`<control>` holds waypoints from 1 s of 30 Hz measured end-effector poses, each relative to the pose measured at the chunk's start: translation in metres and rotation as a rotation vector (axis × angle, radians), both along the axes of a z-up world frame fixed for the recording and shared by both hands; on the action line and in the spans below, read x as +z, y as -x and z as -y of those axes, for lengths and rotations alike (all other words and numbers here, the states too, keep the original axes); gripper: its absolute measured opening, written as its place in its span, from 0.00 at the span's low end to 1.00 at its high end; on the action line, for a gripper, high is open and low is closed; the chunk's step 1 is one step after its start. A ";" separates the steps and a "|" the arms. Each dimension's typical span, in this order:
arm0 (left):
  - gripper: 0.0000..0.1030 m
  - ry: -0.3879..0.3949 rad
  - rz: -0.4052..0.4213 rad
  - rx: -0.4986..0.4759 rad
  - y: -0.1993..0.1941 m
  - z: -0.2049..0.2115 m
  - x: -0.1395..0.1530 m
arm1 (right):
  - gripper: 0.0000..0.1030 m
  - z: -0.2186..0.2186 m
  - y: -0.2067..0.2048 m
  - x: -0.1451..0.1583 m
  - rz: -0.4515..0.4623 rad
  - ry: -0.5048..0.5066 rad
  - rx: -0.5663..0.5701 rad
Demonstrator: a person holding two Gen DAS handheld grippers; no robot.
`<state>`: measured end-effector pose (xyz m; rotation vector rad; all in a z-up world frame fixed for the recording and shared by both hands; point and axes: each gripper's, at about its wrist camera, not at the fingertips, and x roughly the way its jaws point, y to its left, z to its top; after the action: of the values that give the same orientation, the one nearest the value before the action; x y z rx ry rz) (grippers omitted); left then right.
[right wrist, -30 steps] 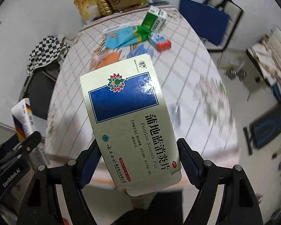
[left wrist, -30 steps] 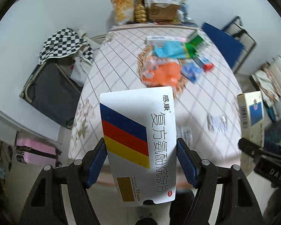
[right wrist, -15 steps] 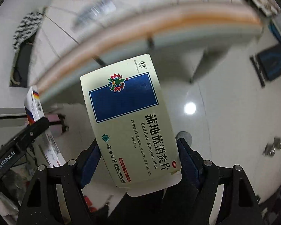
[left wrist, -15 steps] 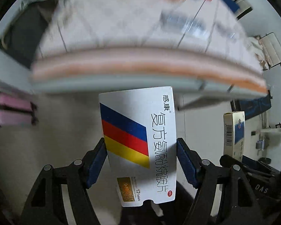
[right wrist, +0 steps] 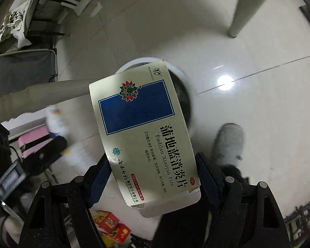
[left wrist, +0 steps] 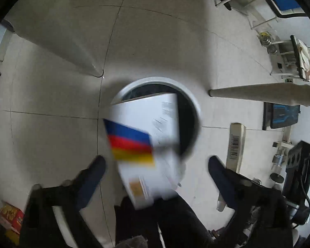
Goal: Collect trash
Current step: 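Carry both boxes to the trash bin and open both grippers over it, then move both grippers back toward the blister packs on the table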
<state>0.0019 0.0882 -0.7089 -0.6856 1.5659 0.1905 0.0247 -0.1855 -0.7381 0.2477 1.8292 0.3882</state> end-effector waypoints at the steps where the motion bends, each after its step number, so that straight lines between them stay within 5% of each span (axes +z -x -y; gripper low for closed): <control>1: 0.99 -0.017 0.001 0.005 0.003 -0.001 -0.004 | 0.80 -0.003 0.000 -0.013 -0.002 -0.003 0.005; 3: 0.99 -0.058 -0.007 0.015 0.009 -0.004 -0.009 | 0.85 -0.009 -0.001 -0.040 -0.006 -0.019 0.030; 5: 0.99 -0.114 -0.017 0.025 0.018 -0.004 -0.007 | 1.00 -0.012 -0.001 -0.054 0.004 -0.017 0.054; 10: 0.99 -0.282 -0.045 -0.018 0.033 0.003 0.019 | 1.00 -0.012 0.000 -0.046 0.077 0.057 0.135; 20: 0.99 -0.313 -0.066 -0.041 0.037 0.030 0.094 | 1.00 -0.023 0.002 0.038 0.243 0.260 0.304; 30: 0.99 -0.316 -0.046 -0.027 0.058 0.039 0.172 | 1.00 -0.025 0.006 0.159 0.313 0.249 0.328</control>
<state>-0.0558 0.0497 -0.5373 -0.4147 1.5438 0.4257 0.0189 -0.1606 -0.5793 -0.2760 1.5876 0.3961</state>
